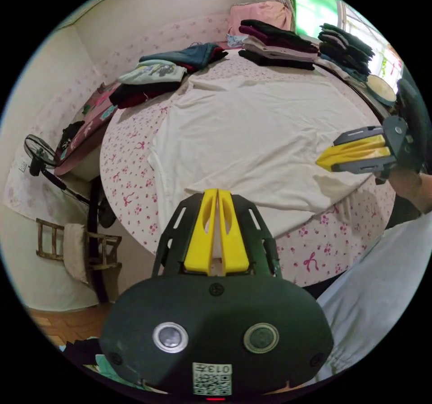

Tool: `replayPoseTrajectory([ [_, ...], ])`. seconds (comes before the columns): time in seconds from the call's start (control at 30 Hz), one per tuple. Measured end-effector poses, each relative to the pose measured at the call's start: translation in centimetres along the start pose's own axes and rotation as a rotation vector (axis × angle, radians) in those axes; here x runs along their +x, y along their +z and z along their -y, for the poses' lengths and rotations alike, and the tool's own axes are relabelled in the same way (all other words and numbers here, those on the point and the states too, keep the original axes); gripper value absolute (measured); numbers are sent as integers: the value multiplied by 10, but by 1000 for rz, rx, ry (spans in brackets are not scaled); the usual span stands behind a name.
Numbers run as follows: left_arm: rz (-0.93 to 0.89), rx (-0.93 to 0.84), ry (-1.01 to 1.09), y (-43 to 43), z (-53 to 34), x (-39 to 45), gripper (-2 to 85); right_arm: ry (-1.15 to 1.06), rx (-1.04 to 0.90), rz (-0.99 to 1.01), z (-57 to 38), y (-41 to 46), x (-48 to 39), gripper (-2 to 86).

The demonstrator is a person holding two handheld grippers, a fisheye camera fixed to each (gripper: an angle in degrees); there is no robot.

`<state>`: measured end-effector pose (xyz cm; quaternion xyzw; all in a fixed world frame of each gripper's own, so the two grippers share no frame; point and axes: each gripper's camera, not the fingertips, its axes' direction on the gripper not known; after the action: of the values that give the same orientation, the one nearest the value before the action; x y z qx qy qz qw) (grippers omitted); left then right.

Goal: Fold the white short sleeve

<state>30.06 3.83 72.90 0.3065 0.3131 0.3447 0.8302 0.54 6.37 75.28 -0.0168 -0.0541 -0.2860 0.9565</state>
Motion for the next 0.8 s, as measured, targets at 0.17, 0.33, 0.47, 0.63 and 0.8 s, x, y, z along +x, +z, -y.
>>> replayPoseTrajectory([
  [0.17, -100, 55, 110, -16, 4, 32, -2, -65, 50, 101, 0, -15, 1, 3],
  [0.33, -85, 16, 147, -2, 2, 47, -2, -213, -129, 87, 0, 8, -22, 3],
  [0.47, -66, -2, 102, -10, 3, 35, -2, -160, -119, 127, -19, -11, 3, 3],
  [0.63, -15, 3, 110, -13, 12, 35, -2, -126, 38, 54, -20, -39, 10, 4],
  [0.8, -46, -31, 76, -10, 18, 26, -2, -85, -143, -27, -6, -12, 18, 4],
])
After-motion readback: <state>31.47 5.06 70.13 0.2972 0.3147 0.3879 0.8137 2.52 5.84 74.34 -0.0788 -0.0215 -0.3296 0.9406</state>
